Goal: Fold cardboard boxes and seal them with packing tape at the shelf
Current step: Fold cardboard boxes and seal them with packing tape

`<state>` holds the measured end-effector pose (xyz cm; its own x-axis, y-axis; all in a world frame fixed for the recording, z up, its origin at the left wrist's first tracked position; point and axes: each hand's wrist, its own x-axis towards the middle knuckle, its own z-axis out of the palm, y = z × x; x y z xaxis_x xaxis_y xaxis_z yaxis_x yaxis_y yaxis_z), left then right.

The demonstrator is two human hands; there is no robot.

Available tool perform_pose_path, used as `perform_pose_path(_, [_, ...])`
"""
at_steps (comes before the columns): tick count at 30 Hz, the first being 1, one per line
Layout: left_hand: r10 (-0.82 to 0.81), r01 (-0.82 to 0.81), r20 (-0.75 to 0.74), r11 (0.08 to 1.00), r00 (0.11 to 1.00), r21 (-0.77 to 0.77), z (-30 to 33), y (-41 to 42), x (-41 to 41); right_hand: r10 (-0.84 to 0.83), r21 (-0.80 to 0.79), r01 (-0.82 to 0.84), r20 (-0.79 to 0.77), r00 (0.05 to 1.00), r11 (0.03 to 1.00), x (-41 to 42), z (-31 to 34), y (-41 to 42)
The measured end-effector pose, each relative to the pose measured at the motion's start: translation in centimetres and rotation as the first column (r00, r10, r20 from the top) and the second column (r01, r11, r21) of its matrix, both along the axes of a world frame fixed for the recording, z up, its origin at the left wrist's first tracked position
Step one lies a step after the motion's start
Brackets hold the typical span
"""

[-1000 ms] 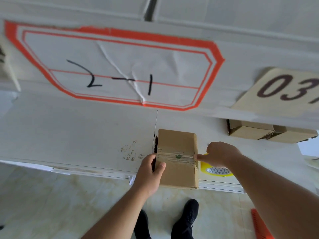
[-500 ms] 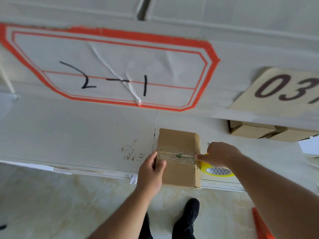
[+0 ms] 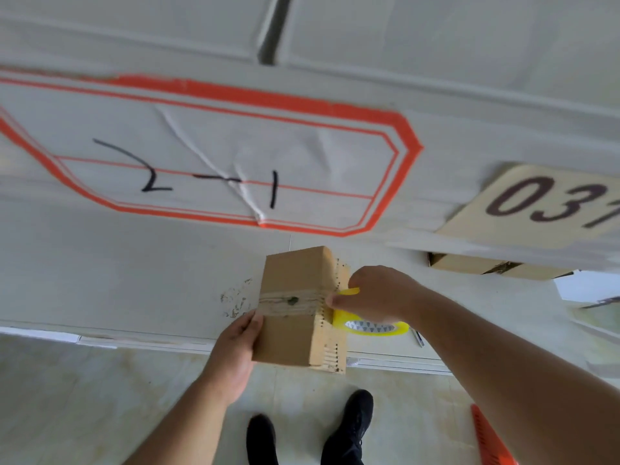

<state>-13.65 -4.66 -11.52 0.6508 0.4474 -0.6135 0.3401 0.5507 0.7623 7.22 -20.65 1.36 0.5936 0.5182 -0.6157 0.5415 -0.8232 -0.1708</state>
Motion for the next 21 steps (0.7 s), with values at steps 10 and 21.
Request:
perform_pose_path(10, [0.064,0.191,-0.357,0.749,0.932,0.634,0.6,2.6,3.1,-0.024,0.095,0.035,-0.117,0.993,0.995,-1.6,4.1,6.6])
perform_pose_path(21, [-0.277,0.665,-0.608,0.218,0.744,0.714,6.0,-1.3,0.9,-0.073,0.106,0.090,-0.156,0.985,0.990,-3.3,6.5,10.8])
